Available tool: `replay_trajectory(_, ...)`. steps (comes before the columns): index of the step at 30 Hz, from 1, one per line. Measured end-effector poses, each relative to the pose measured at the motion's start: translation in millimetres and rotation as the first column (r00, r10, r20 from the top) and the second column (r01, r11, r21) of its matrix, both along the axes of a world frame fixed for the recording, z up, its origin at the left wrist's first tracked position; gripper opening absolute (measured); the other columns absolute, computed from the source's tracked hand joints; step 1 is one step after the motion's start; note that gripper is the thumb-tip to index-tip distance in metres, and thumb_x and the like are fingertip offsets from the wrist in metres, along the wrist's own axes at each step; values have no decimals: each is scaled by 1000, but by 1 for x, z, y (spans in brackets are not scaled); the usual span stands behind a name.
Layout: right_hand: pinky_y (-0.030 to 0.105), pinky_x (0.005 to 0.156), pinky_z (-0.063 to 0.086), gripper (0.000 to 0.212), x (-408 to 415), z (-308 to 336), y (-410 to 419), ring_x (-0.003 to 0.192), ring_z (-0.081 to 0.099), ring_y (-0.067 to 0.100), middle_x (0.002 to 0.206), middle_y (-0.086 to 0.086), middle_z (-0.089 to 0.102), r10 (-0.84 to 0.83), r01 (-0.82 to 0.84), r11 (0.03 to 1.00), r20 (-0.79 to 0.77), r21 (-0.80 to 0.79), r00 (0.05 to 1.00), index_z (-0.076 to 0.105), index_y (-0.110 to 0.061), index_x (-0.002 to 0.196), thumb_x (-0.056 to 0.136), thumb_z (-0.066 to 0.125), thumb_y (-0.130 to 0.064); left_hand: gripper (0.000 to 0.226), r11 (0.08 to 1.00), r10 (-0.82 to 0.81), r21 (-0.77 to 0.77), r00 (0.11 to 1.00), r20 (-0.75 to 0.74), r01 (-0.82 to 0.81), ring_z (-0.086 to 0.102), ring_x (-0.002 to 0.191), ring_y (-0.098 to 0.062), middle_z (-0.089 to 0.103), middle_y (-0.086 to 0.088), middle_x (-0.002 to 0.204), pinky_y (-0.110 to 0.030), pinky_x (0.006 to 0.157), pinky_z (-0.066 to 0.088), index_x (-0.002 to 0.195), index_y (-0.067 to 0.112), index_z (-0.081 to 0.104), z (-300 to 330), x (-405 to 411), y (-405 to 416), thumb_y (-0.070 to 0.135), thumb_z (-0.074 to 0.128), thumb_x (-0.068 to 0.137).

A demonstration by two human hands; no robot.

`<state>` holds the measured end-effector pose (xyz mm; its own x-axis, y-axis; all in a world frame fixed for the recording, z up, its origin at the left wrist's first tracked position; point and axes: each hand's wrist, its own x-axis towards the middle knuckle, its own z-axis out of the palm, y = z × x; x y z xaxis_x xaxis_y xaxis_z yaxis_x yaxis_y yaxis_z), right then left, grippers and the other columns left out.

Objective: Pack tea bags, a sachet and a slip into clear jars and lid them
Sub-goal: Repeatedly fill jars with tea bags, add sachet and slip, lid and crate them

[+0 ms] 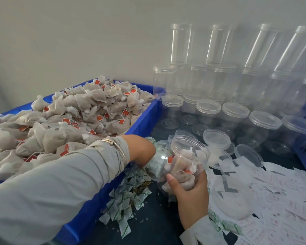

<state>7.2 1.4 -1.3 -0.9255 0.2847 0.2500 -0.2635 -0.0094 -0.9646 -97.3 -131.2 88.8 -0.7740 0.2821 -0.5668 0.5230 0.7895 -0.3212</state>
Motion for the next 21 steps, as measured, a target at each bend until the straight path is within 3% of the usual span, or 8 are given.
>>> replay_trajectory(2,-6,60,37,60,-1,0,0,80,54,-26,86,-50,54,-5,5,1000,7,6,1000,46,-39,94,65,82,0,25,1000,-6,13,1000,11,6,59,99,-24,63,-4,109,-32,85,49,113,9,65,-3,-2,-2,5,52,91)
replay_trajectory(4,-1,67,42,60,-1,-2,0,84,59,-18,92,-38,62,-8,8,1000,17,18,1000,51,-37,101,62,86,-7,48,996,9,91,1000,-3,-9,55,109,-21,54,-2,131,-28,82,44,132,20,54,-1,-4,-4,-1,48,90)
replay_trajectory(7,19,86,51,74,1,-3,-1,98,62,-2,108,-15,65,0,-2,999,58,39,998,51,-31,119,53,85,-28,62,987,16,156,998,62,-26,49,89,-13,54,0,127,-27,76,41,141,31,40,0,-6,-3,2,52,88)
replay_trajectory(10,35,98,48,86,0,-3,-2,109,59,9,119,-6,62,3,-7,999,81,50,997,47,-24,129,53,86,-30,52,996,13,90,999,53,-17,48,76,-14,59,-3,120,-28,76,44,136,22,46,-9,-2,8,7,60,88)
replay_trajectory(15,43,102,45,91,0,-5,0,115,56,16,125,-3,59,28,-34,998,106,57,994,43,-22,134,56,88,-27,34,995,-61,74,997,-43,64,59,105,-24,60,-8,120,-29,84,44,124,10,57,-23,-2,20,10,59,90)
replay_trajectory(17,42,102,45,90,0,-4,1,115,57,14,124,-5,59,38,-44,998,105,53,994,44,-23,133,53,86,-31,33,994,-62,93,998,-24,64,59,101,-23,62,-7,116,-29,83,44,120,11,60,-22,-5,18,12,63,88)
replay_trajectory(19,43,103,44,89,0,-6,2,118,55,16,127,-2,58,52,-57,998,112,38,992,44,-21,133,57,89,-23,24,989,-52,139,998,-29,55,59,92,-21,64,-5,105,-29,81,45,110,12,63,-17,-7,16,14,64,87)
replay_trajectory(21,45,103,43,88,-2,-8,4,119,54,19,129,0,56,66,-70,997,118,29,991,43,-18,135,59,89,-16,3,951,-25,303,993,-118,59,57,79,-18,61,1,87,-24,71,43,91,15,61,-11,-9,12,16,61,88)
